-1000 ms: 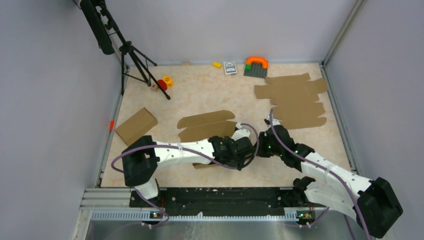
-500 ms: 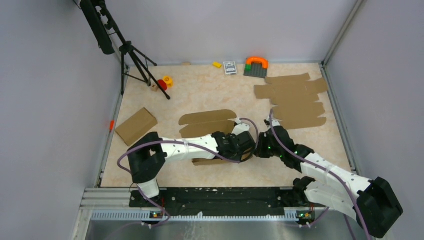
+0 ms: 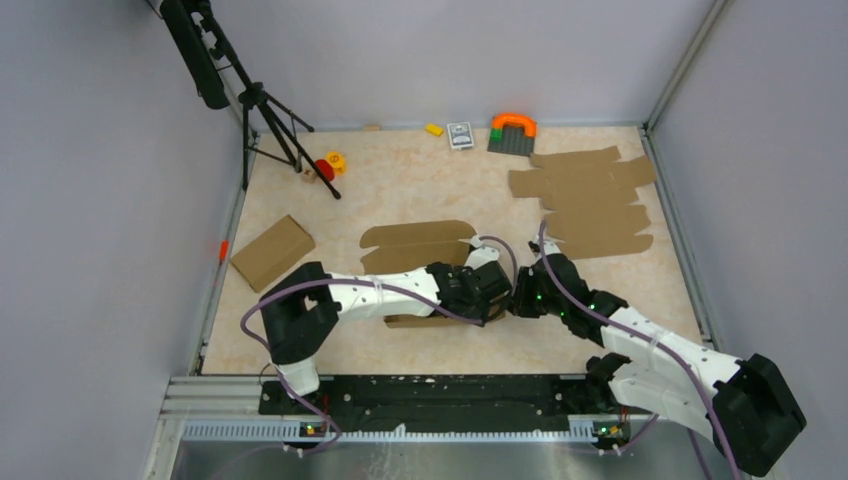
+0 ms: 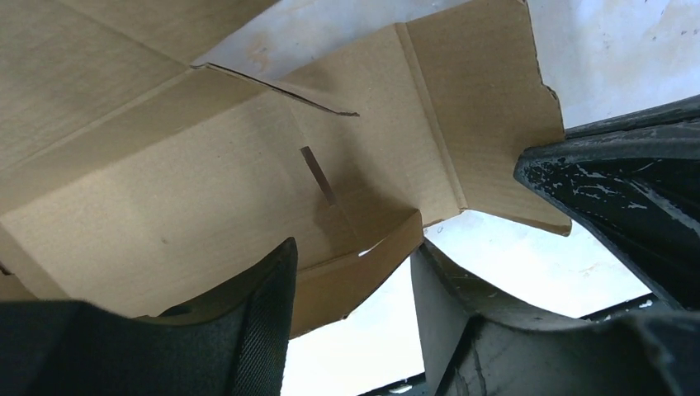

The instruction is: Fold the paper box

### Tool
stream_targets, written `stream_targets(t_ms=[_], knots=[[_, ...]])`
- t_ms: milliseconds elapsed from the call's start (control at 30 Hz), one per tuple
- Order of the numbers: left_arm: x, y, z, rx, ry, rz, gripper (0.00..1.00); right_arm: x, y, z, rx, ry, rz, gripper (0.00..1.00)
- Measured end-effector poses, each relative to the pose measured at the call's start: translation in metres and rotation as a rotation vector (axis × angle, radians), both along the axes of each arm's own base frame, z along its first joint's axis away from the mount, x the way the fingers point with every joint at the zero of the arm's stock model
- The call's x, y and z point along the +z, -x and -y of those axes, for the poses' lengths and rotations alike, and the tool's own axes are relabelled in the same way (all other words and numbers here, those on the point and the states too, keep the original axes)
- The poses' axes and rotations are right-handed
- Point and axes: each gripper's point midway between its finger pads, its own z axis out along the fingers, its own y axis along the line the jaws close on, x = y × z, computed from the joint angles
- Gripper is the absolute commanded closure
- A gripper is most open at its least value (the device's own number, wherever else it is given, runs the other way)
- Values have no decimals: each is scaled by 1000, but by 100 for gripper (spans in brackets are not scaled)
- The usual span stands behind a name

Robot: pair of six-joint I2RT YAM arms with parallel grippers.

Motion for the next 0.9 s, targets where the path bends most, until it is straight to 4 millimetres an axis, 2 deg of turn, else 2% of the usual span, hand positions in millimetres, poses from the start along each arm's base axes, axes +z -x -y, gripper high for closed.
stream_targets(t_ms=[167, 300, 467, 767, 900], knots=[[-8, 1, 2, -13, -14, -17, 58, 1, 0, -1, 1, -4, 0, 100], [-16, 0, 6, -18, -29, -26, 72, 0, 0, -1, -3, -8, -3, 100], [-18, -3, 8, -8, -34, -22, 85, -4, 3, 0, -3, -5, -15, 100], [-17, -12, -3, 51, -67, 10, 99, -3, 3, -2, -3, -22, -16, 100], [-14, -16, -6, 80, -79, 24, 100, -2, 2, -3, -3, -28, -11, 100]])
